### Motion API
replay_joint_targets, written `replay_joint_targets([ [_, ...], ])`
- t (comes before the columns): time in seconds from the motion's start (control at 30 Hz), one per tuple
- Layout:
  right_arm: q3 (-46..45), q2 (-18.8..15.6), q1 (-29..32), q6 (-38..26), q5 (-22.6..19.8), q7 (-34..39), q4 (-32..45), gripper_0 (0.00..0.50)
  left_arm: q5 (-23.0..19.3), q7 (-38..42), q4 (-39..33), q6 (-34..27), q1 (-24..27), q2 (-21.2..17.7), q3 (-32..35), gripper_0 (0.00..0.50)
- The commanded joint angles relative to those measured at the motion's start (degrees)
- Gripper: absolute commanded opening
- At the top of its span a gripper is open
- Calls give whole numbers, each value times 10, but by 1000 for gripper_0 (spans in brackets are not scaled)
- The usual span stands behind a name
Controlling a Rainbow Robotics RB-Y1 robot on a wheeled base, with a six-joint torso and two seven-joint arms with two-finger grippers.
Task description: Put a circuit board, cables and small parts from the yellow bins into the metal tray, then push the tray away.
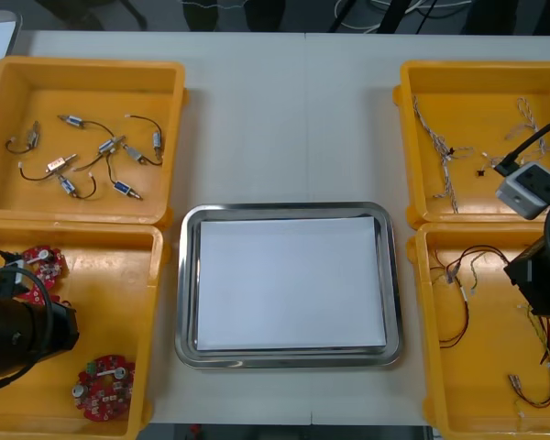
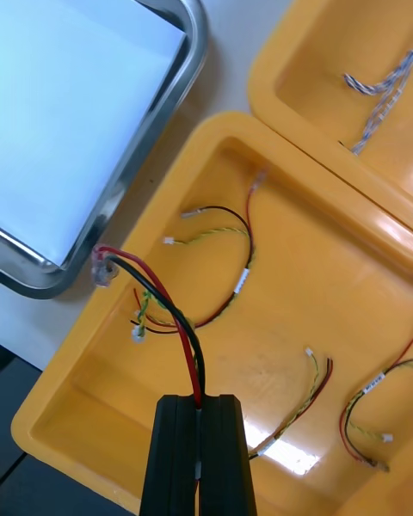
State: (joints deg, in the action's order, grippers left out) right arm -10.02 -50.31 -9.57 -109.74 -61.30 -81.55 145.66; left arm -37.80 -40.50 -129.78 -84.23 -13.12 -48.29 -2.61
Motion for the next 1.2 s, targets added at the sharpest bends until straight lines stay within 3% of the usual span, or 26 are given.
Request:
replay_joint_targets([
  [0.03, 54, -29, -49, -3, -6, -9, 21, 0, -27, -45, -49, -59, 41, -22, 39, 0],
  [0.2, 107, -40, -90, -3, -3, -4, 29, 0, -32, -38, -79, -124, 75, -22, 41, 0],
  [0.4, 165, -51, -142, -3, 11, 6, 32, 0, -68, -20, -103, -204, 135, -22, 41, 0],
  [0.6, 228, -52, -188, -3, 35, 12, 32, 0, -108, 48, -125, -255, 200, -18, 24, 0],
  [0.9, 299, -40, -215, -3, 74, 17, 26, 0, -83, 148, -130, -258, 292, -2, -71, 0],
  [1.2, 301, -29, -215, -3, 72, 18, 15, 0, -45, 241, -118, -258, 366, 15, -184, 0],
])
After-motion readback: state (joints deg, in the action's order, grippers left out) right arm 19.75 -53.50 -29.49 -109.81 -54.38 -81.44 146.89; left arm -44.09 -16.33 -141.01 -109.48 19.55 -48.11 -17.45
